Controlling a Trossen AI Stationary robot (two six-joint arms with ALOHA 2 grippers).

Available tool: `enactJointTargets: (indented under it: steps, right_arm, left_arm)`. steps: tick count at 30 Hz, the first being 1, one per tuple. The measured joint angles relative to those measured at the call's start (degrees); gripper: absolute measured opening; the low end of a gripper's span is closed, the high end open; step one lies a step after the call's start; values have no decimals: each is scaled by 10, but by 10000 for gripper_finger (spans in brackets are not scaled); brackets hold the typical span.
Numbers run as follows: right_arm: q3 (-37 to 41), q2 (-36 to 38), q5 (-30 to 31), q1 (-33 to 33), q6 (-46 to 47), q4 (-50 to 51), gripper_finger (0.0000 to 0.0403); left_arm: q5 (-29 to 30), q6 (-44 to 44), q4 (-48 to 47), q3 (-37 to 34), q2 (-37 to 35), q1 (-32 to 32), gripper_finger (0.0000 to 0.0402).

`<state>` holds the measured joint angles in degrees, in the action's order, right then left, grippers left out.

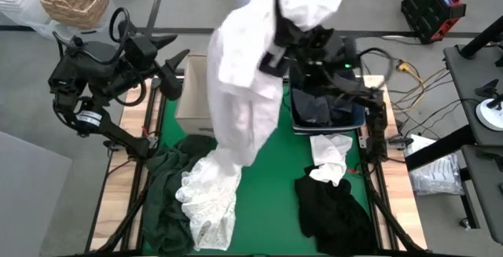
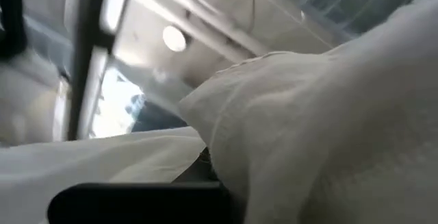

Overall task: Sort clothes
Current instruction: Put the right white shirt into the white laundry bin

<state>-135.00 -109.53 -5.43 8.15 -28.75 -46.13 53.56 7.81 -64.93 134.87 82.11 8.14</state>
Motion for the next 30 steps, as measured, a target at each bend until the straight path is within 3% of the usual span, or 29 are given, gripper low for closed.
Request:
enactJointTargets:
  steps: [13,23,30]
  right_arm:
    - [0,-77,76,78,-92,31,11]
    - [0,-117,101,103,-86,316,12]
    - [0,-124,91,104,38,491,12]
  left_arm:
    - [1,6,-11,0,-1,0,178]
    - [46,2,-44,0,-1,0,178]
    - [46,-13,-66,0,-5,0,178]
